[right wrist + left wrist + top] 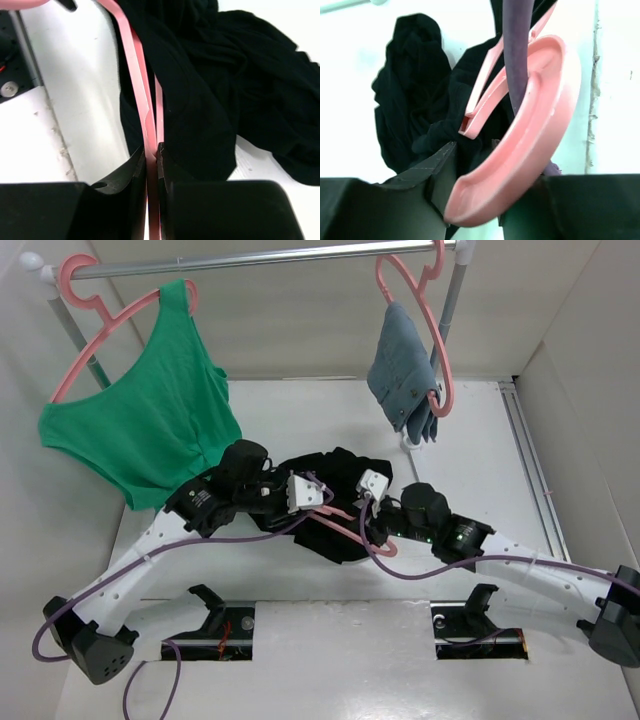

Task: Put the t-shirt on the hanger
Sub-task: Place tshirt on hanger

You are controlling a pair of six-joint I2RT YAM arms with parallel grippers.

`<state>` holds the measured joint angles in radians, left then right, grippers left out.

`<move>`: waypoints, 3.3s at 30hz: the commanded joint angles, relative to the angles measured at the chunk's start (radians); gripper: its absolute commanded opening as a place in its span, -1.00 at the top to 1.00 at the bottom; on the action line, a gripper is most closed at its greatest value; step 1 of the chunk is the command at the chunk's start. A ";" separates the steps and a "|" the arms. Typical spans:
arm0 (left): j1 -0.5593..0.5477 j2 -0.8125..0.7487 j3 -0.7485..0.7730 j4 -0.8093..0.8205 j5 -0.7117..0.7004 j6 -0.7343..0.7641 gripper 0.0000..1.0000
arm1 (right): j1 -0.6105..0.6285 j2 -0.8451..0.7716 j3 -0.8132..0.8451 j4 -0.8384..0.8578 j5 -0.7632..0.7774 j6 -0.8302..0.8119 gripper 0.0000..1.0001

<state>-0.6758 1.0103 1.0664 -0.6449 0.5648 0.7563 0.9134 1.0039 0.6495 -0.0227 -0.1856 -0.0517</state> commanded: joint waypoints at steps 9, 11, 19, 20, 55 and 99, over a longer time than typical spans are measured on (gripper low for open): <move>-0.033 -0.010 -0.141 0.097 0.008 0.097 0.26 | -0.005 -0.045 0.065 0.182 0.048 0.041 1.00; -0.033 -0.010 -0.152 0.143 -0.028 0.097 0.19 | 0.004 -0.045 0.065 0.182 0.028 0.041 1.00; 0.001 -0.039 -0.200 0.330 -0.186 0.097 0.05 | 0.015 -0.054 0.065 0.182 -0.003 0.032 1.00; 0.010 -0.048 -0.188 0.330 -0.186 0.097 0.05 | 0.015 -0.054 0.065 0.182 -0.003 0.032 1.00; 0.251 0.114 -0.106 0.002 0.383 0.457 -0.48 | 0.015 -0.091 0.098 0.096 -0.023 0.003 1.00; 0.412 0.332 0.033 -0.118 0.305 0.627 1.00 | 0.024 -0.053 0.136 0.040 0.003 -0.025 1.00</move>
<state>-0.2657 1.4277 1.0424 -0.7280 0.7921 1.4155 0.9176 0.9436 0.7094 -0.1215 -0.1524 -0.0795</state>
